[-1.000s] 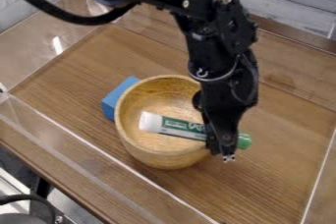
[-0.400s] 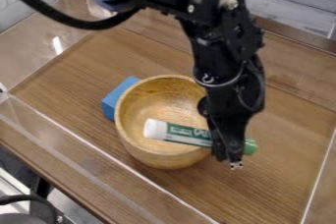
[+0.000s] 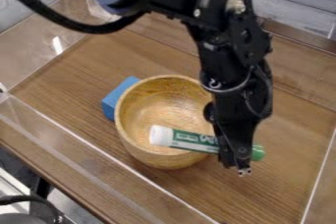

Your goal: Remove the green marker from inside the brown bowl and put it on the table

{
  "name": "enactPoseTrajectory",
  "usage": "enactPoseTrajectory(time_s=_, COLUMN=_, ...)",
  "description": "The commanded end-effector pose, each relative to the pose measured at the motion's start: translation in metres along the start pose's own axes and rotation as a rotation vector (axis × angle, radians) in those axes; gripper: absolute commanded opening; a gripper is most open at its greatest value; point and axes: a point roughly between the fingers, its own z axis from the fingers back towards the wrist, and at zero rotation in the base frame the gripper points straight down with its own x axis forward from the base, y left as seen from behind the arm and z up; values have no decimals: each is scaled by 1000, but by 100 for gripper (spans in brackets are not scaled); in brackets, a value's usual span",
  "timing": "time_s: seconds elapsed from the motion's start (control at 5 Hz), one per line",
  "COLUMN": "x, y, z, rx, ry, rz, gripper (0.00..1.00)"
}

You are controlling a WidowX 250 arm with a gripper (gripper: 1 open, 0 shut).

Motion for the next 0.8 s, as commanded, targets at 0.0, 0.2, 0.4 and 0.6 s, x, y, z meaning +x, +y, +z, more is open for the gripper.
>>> enactPoseTrajectory(time_s=0.0, x=8, y=-2, z=11, rx=11, ry=-40, rz=-1, gripper=0)
enactPoseTrajectory(time_s=0.2, x=9, y=-5, z=13, rx=-1, ry=-46, rz=7, gripper=0)
enactPoseTrajectory(time_s=0.4, x=10, y=-7, z=14, rx=-11, ry=-53, rz=15, gripper=0)
enactPoseTrajectory(time_s=0.6, x=11, y=-8, z=15, rx=-22, ry=-58, rz=20, gripper=0)
